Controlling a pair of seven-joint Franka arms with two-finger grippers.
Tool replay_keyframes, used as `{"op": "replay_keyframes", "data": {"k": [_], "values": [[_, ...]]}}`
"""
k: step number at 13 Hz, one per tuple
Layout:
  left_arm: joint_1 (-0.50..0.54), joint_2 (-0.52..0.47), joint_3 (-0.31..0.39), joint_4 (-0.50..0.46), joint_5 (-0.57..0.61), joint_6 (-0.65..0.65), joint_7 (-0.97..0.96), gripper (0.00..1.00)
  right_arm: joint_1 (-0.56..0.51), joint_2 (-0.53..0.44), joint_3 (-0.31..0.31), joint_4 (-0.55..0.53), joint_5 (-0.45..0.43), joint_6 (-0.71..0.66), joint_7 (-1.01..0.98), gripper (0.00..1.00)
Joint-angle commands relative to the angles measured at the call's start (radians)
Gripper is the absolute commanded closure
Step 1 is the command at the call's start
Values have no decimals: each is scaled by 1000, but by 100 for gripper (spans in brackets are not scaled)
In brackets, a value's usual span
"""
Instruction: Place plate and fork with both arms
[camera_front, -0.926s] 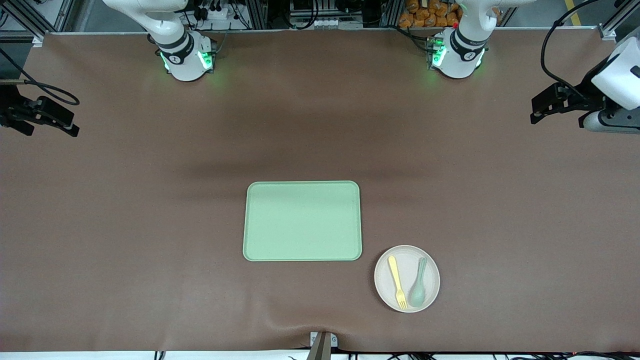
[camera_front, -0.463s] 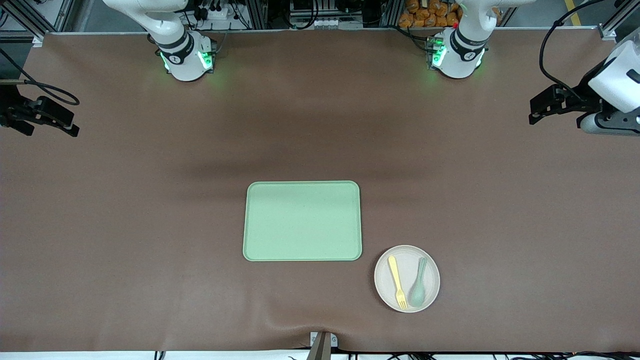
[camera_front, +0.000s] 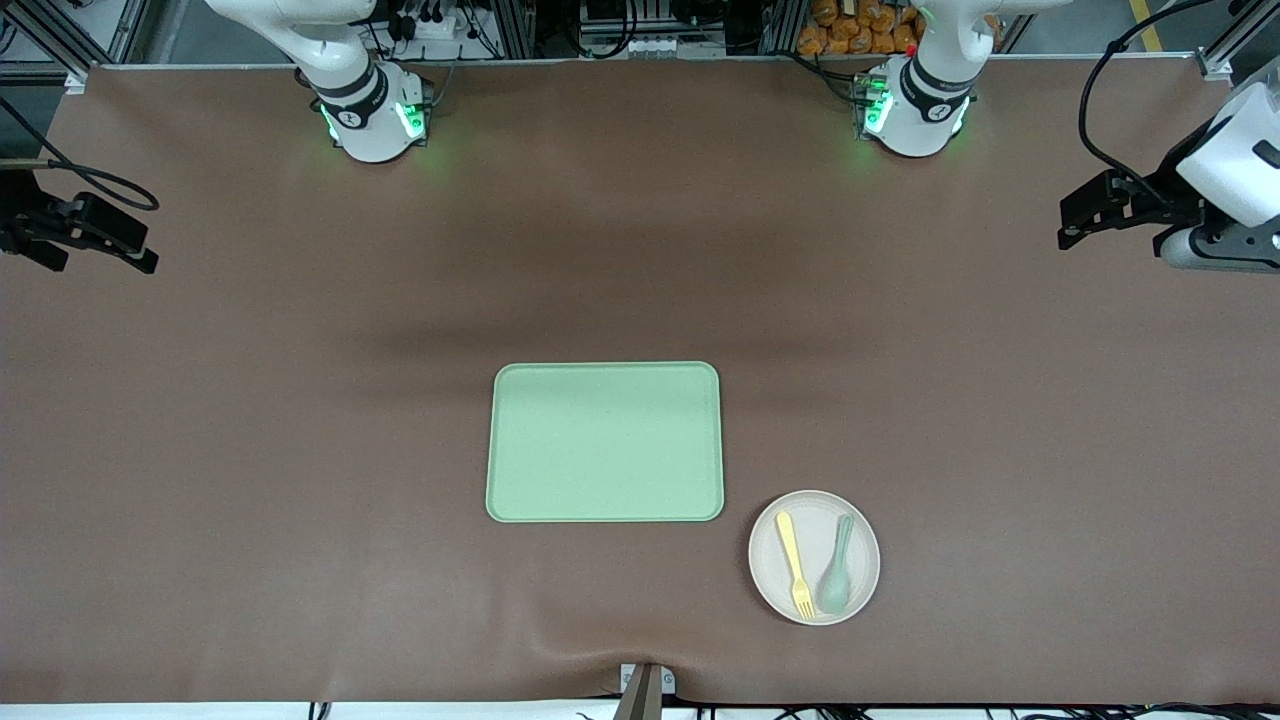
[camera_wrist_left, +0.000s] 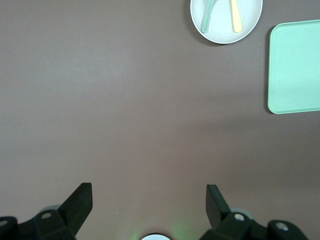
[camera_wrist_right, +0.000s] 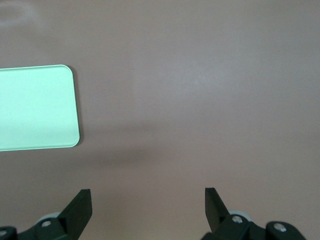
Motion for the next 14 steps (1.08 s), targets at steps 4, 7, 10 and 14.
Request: {"op": "replay_keyframes", "data": {"k": [4, 7, 10, 14], "values": [[9, -4, 1, -2, -16, 1, 15, 0, 3, -7, -9, 0, 14, -6, 1, 0], [7, 10, 1, -4, -16, 1, 14, 0, 2, -7, -9, 0, 14, -6, 1, 0], [6, 27, 1, -2, -19, 6, 14, 0, 2, -7, -7, 0, 14, -5, 1, 0], [6, 71, 1, -2, -48, 40, -2, 0, 0, -7, -7, 0, 14, -6, 1, 0]]}}
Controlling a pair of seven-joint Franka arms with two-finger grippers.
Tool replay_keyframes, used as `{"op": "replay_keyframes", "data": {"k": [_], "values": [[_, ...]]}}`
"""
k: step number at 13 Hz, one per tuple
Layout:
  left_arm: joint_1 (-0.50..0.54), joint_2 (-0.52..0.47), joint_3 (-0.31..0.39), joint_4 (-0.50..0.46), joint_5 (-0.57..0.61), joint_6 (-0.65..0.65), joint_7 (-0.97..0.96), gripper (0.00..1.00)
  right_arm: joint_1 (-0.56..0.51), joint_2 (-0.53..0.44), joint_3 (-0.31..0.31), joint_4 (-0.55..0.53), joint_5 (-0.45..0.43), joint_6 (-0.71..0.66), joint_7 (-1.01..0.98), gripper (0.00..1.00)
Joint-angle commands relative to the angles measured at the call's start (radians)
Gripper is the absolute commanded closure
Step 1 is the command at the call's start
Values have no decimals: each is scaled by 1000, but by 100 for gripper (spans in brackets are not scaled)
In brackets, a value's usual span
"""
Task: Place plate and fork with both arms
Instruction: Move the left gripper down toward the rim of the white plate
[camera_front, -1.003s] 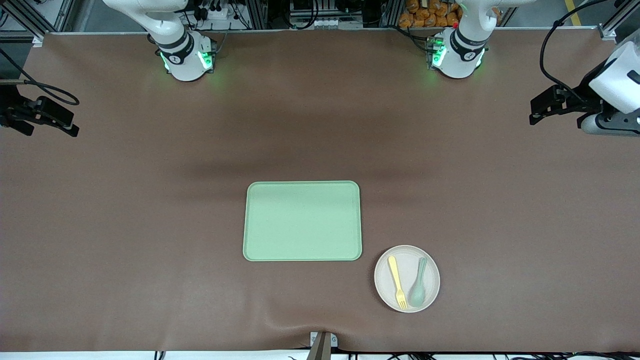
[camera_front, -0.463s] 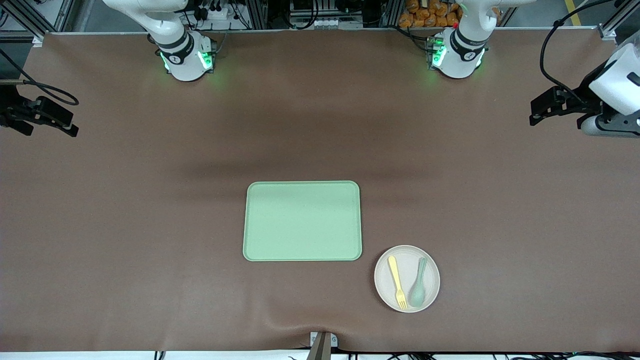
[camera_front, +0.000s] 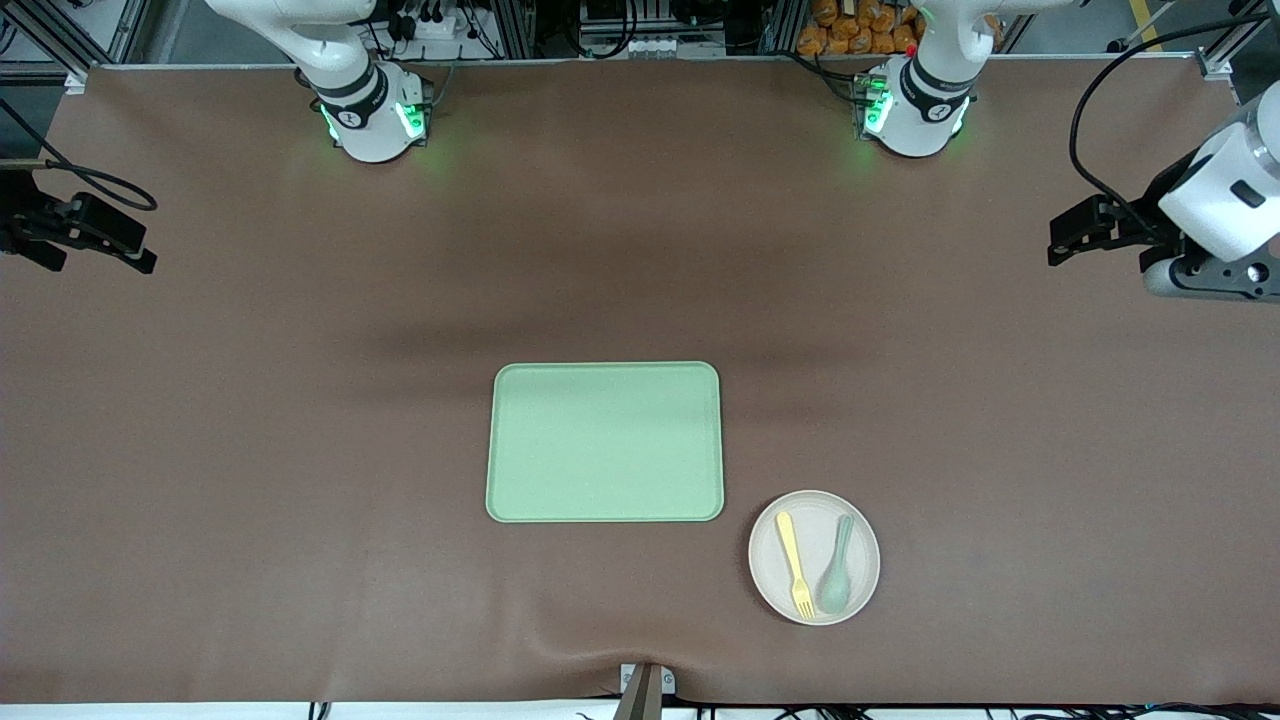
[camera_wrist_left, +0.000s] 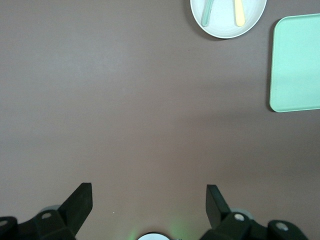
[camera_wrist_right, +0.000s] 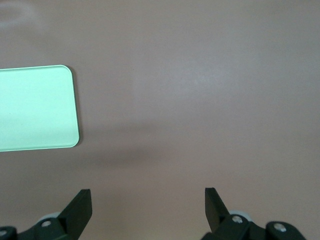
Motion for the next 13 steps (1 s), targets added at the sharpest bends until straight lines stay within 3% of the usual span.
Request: {"op": "replay_keyframes", "data": {"k": [1, 9, 13], "values": [[4, 30, 1, 0, -44, 37, -8, 0, 0, -7, -5, 0, 14, -6, 1, 0], [1, 87, 1, -1, -51, 93, -14, 0, -1, -7, -6, 0, 14, -8, 1, 0], [-7, 159, 1, 3, -77, 189, -75, 0, -1, -7, -5, 0, 14, -8, 1, 0]]}}
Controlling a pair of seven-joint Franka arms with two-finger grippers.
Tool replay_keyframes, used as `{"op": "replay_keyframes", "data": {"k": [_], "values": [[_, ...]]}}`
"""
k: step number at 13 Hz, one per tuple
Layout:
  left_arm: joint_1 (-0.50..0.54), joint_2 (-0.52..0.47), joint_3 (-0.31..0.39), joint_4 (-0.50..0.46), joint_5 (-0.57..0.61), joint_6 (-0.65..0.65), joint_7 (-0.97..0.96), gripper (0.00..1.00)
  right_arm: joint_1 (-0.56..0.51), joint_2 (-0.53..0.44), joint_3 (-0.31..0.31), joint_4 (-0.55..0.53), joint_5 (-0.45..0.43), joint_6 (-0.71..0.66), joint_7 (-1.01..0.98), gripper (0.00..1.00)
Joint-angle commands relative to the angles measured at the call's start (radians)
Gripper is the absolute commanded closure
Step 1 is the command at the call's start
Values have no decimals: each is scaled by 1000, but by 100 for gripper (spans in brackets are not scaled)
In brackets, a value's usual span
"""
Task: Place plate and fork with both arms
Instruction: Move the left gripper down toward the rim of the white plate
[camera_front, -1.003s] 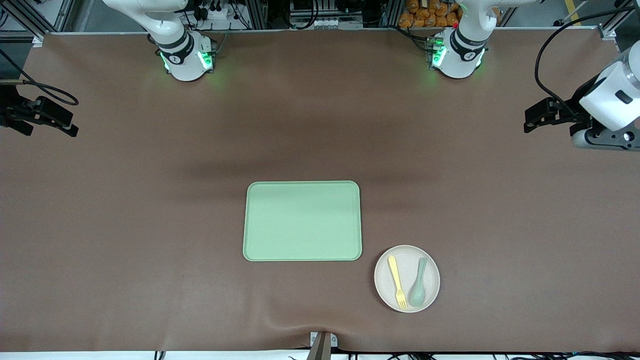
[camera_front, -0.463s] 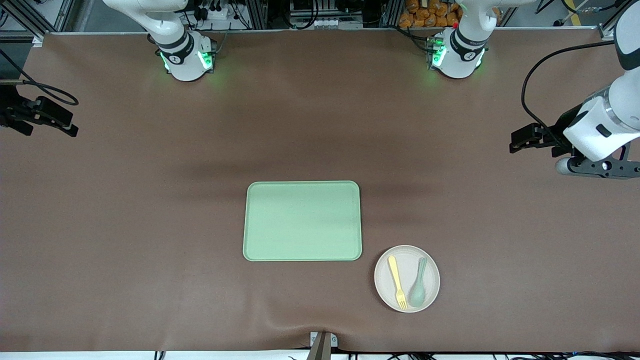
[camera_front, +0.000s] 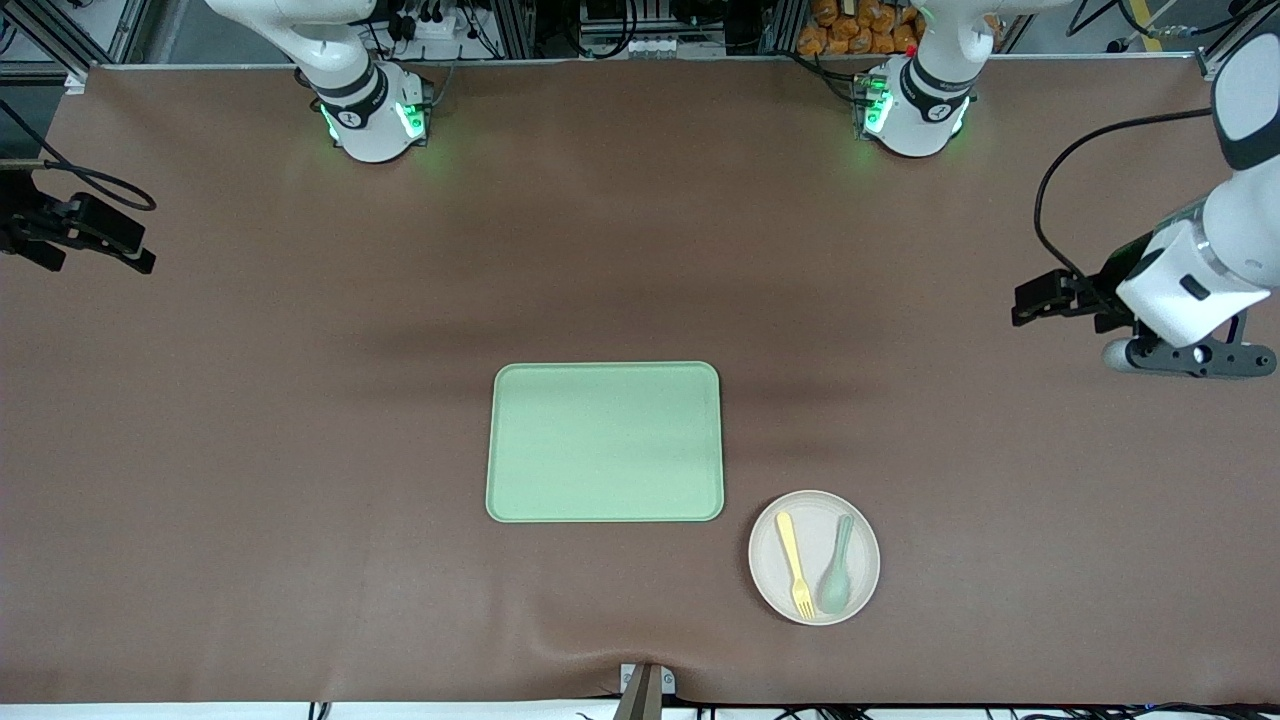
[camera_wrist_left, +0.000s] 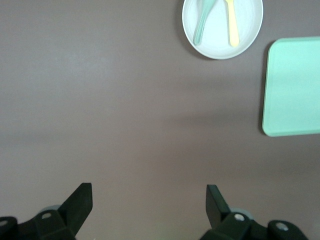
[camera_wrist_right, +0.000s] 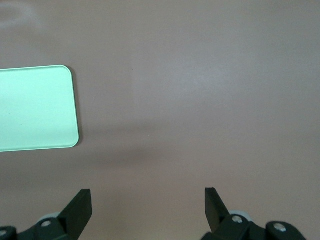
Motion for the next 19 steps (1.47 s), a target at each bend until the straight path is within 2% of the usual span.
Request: {"op": "replay_keyframes", "data": {"k": [1, 9, 12, 16, 19], "values": [[-6, 71, 1, 7, -46, 66, -41, 0, -1, -7, -3, 0, 14, -7, 1, 0], [-41, 283, -5, 28, -43, 350, -127, 0, -3, -7, -3, 0, 15, -6, 1, 0], [-40, 364, -1, 72, -43, 424, -140, 0, -3, -7, -3, 0, 15, -7, 1, 0], [-41, 459, 1, 86, -44, 551, -251, 0, -1, -7, -3, 0, 14, -7, 1, 0], [-41, 547, -1, 100, -44, 712, -332, 0, 4, -5, -6, 0, 14, -6, 1, 0]]}}
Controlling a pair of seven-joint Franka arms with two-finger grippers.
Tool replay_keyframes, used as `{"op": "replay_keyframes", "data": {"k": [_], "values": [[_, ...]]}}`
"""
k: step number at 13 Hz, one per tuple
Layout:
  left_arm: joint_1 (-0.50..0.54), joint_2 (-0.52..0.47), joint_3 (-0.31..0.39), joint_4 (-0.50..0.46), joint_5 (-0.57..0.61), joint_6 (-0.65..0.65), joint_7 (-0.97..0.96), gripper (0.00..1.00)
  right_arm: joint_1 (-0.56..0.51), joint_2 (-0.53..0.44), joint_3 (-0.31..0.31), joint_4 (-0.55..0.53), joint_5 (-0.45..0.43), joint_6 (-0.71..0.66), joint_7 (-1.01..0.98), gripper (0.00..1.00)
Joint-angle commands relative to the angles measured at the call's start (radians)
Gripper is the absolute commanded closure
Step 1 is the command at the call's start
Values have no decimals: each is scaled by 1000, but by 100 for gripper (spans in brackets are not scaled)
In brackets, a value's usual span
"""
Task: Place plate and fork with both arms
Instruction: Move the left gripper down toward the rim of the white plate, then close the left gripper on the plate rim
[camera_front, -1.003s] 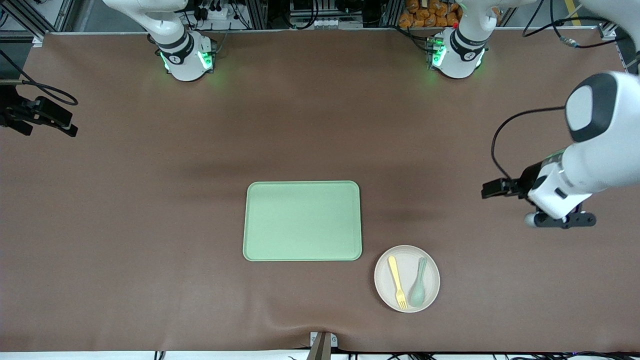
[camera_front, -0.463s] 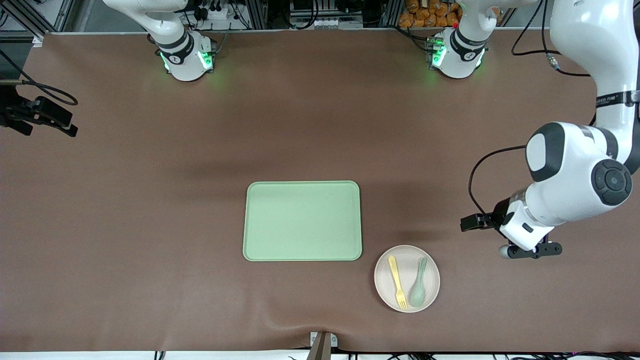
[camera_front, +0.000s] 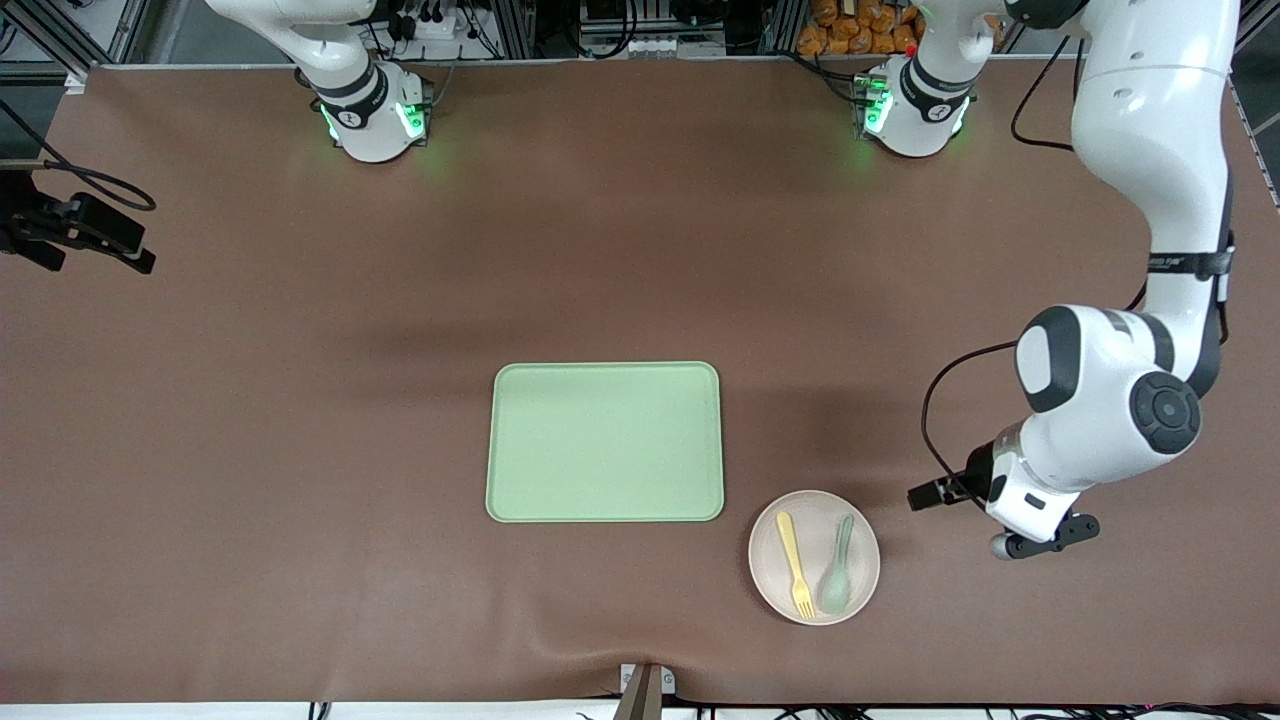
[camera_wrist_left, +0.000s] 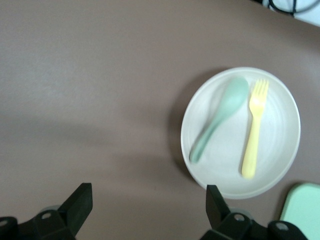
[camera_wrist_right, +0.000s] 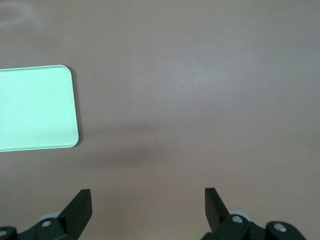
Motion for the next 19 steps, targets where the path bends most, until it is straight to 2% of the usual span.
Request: {"op": "replay_keyframes", "data": {"k": [1, 7, 11, 17, 18, 19], "values": [[-12, 89, 2, 52, -11, 106, -53, 0, 7, -5, -9, 2, 14, -5, 1, 0], [-63, 242, 13, 87, -8, 408, -53, 0, -1, -5, -7, 2, 15, -5, 1, 0], [-136, 272, 91, 96, -8, 422, -49, 0, 1, -5, -9, 2, 15, -4, 1, 0], [-156, 298, 99, 96, 18, 427, -46, 0, -1, -5, -9, 2, 15, -4, 1, 0], [-158, 299, 99, 96, 25, 427, -49, 4, 4, -5, -9, 2, 15, -4, 1, 0], [-159, 298, 99, 95, 25, 427, -52, 24, 4, -5, -9, 2, 15, -2, 1, 0]]}}
